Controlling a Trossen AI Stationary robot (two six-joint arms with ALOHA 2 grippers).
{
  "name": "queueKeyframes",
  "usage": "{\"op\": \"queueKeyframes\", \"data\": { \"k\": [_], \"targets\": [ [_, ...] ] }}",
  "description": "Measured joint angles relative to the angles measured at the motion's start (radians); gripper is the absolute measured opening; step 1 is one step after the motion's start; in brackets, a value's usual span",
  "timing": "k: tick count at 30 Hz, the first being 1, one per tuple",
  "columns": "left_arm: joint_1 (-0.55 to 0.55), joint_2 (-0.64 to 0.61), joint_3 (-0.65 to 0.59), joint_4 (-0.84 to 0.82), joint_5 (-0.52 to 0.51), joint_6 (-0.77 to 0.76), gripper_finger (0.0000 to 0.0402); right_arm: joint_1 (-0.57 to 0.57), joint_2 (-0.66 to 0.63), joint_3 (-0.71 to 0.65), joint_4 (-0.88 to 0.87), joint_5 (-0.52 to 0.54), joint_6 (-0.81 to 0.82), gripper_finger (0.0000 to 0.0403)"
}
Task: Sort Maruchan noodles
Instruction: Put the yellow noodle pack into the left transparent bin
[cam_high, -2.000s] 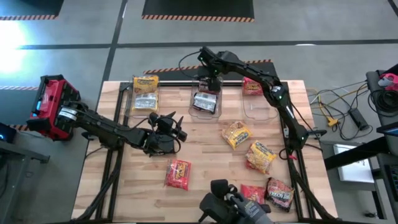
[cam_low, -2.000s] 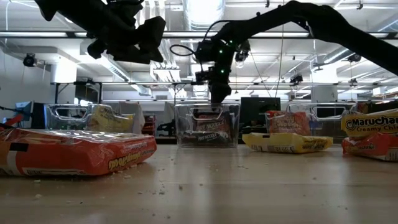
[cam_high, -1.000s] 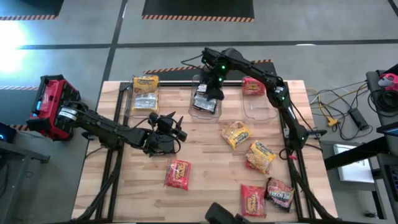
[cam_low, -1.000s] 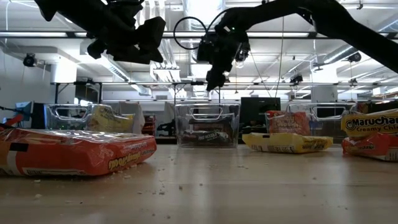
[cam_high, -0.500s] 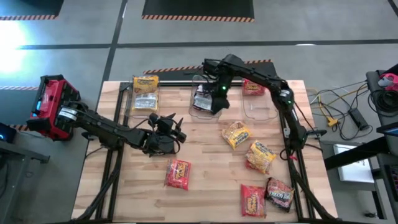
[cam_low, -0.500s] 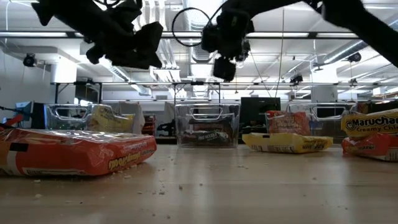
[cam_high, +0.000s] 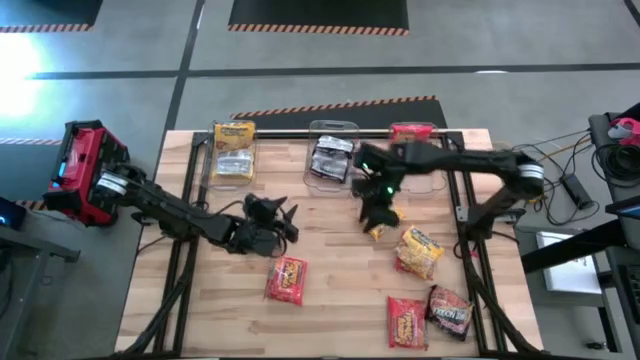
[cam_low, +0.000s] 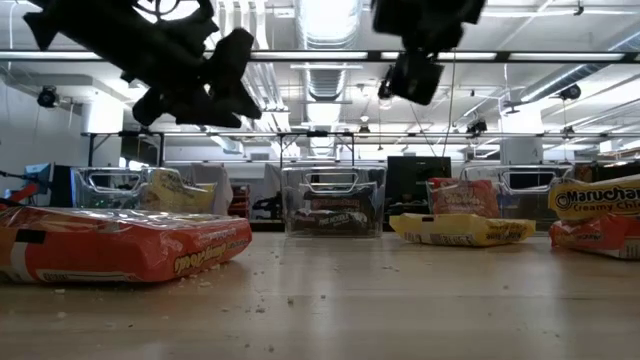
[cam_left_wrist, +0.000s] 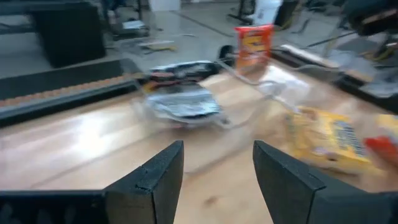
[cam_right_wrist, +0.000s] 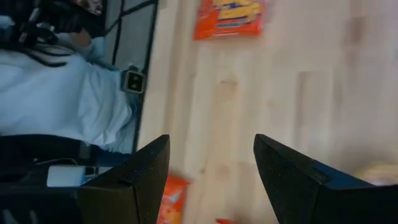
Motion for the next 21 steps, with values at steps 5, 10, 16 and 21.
{"op": "queueKeyframes", "data": {
  "k": [5, 10, 16, 21],
  "targets": [
    [-0.055, 0.057, 0.012, 0.144, -0.016, 0.069, 0.0176, 0.1, -0.144, -0.201, 0.2, 0.0, 0.097, 0.0222],
    [-0.082, 0.108, 0.036, 0.288, -0.017, 0.165, 0.0176, 0.181, -0.229, -0.343, 0.331, 0.0, 0.194, 0.0222],
    [-0.103, 0.164, 0.094, 0.32, -0.016, 0.182, 0.0176, 0.292, -0.258, -0.458, 0.465, 0.0, 0.317, 0.0221],
    [-0.12, 0.219, 0.159, 0.323, -0.008, 0.186, 0.0176, 0.388, -0.218, -0.515, 0.63, 0.0, 0.4, 0.0221]
  ]
}}
